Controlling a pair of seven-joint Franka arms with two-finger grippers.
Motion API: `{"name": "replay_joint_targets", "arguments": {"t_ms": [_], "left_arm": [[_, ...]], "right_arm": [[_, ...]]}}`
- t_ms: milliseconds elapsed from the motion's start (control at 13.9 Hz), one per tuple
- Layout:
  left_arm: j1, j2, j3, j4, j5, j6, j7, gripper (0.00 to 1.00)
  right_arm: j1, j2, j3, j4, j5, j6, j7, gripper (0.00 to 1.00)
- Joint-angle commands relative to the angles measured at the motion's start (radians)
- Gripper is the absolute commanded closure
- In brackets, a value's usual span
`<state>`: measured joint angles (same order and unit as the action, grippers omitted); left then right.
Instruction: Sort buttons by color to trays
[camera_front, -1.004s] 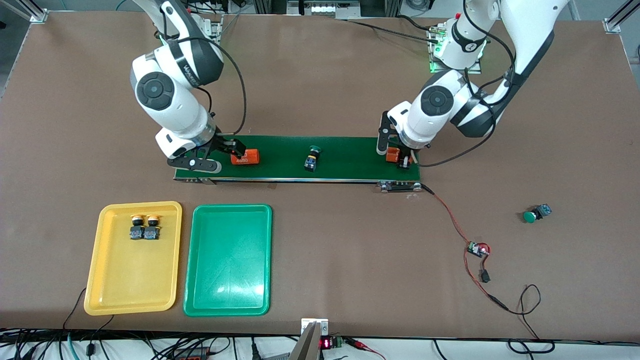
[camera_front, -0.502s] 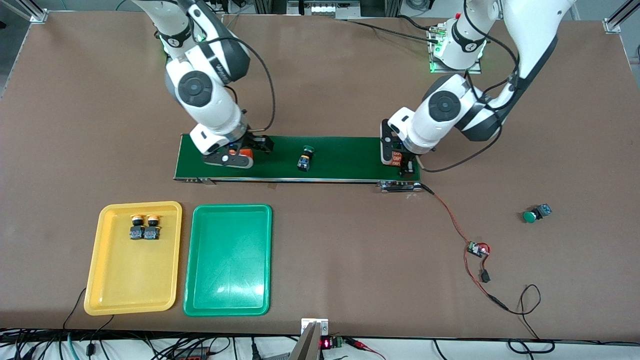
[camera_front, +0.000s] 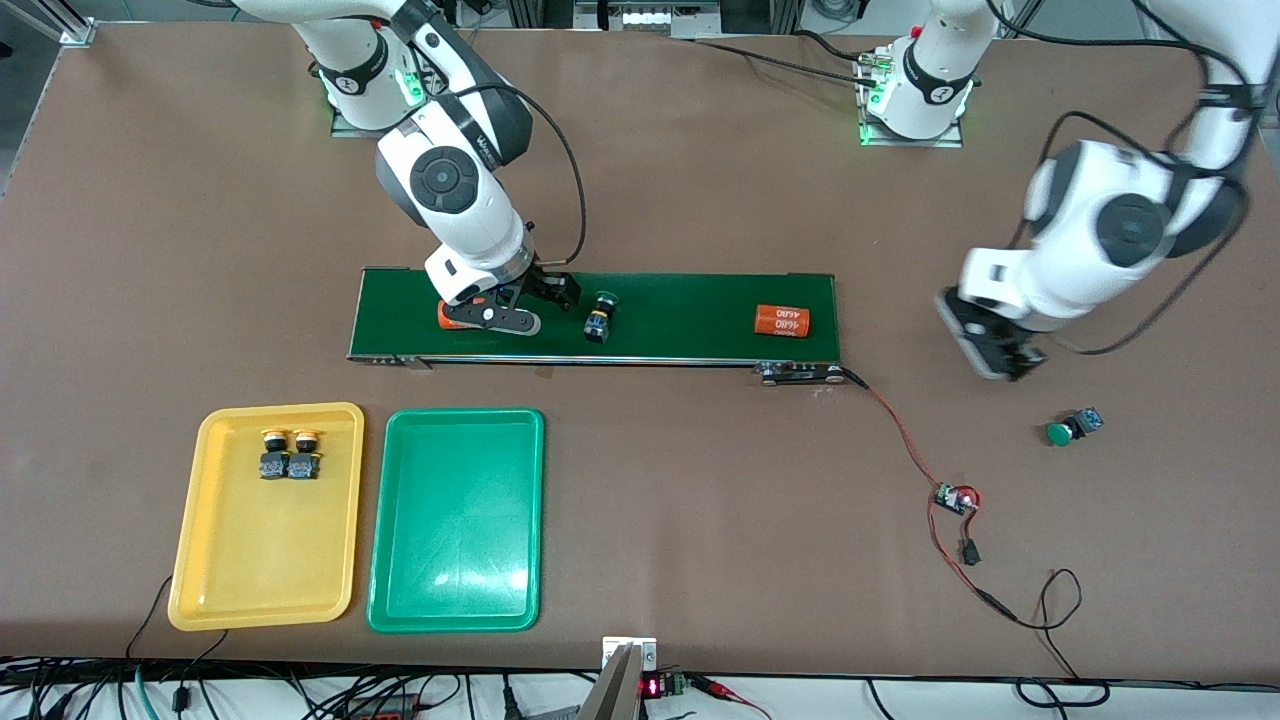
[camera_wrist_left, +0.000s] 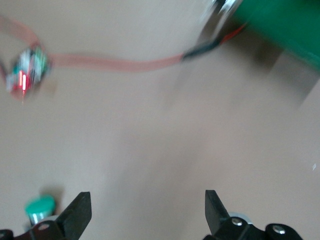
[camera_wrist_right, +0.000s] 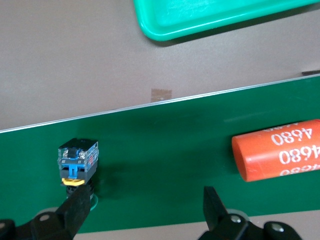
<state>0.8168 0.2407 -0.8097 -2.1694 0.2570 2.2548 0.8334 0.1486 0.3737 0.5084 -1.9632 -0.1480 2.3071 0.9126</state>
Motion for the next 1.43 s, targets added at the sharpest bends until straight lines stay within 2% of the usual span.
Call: {"name": "replay_joint_targets", "arguments": {"t_ms": [0,430,646,717,861,1004,1220,1363], "left_arm": [[0.119,0.101,-0.014,0.008,-0.006,0.011,0.006,0.00],[0.142,0.245,0.046,0.207,0.073,0.017,0.015,0.00],[0.136,0.371,0.090,0.350,0.107,0.014,0.065,0.00],[0.134,0.408,0.099,0.373,0.107,0.012,0.096,0.00],[0.122,0.420,0.116,0.378,0.107,0.014,0.141,0.00],[0.110,0.452,0.132,0.391,0.102,0.015,0.171,0.00],[0.073,0.537,0.176,0.506,0.105,0.014,0.209,0.00],[0.065,0.540,0.184,0.507,0.103,0.015,0.223,0.00]], "right_arm": [[0.031,0.037,-0.005,0.021,-0.083,-0.003,0.072,0.00],[0.031,0.066,-0.005,0.064,-0.090,-0.005,0.130,0.00],[0.029,0.080,-0.007,0.087,-0.116,-0.003,0.132,0.00],[0.029,0.085,-0.007,0.093,-0.155,-0.005,0.127,0.00],[0.037,0.099,-0.005,0.096,-0.194,-0.005,0.129,0.00],[0.043,0.109,-0.007,0.099,-0.199,-0.005,0.127,0.00],[0.042,0.116,-0.005,0.099,-0.191,-0.005,0.127,0.00],[0.043,0.132,-0.005,0.099,-0.188,-0.005,0.130,0.00]]}}
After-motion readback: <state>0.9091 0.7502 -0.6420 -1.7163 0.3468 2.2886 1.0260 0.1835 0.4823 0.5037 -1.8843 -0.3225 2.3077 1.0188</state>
